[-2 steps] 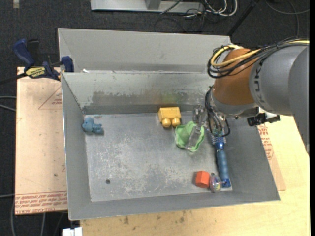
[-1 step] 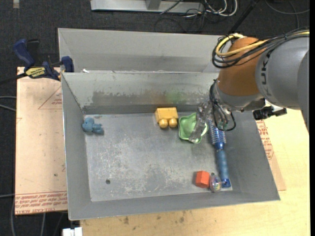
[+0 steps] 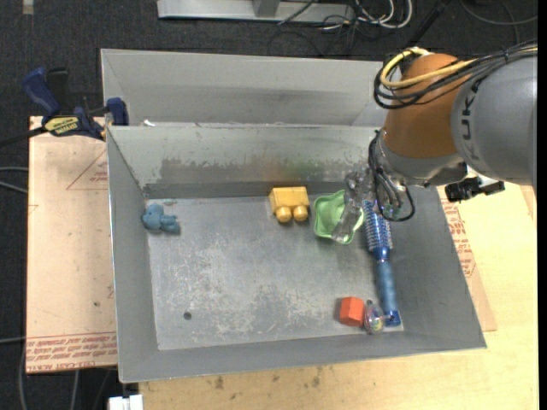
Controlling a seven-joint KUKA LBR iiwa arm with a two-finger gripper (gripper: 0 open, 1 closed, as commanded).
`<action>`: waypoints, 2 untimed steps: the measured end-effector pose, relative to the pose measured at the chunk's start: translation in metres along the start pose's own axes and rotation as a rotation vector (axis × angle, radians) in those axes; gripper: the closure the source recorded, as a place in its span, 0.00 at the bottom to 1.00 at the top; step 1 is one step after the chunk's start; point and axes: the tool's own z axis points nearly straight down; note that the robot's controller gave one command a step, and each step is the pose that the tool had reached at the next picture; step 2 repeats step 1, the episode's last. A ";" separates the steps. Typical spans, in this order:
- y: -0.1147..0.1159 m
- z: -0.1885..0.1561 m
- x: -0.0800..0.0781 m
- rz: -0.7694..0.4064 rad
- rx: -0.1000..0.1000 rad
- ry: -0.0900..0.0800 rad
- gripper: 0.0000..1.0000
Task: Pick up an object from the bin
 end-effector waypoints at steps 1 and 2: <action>0.001 -0.044 -0.002 -0.002 0.000 -0.003 1.00; 0.001 -0.044 -0.002 -0.002 0.000 -0.003 1.00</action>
Offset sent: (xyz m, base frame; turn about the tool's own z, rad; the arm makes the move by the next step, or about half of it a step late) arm 0.0001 0.0001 0.0417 0.0000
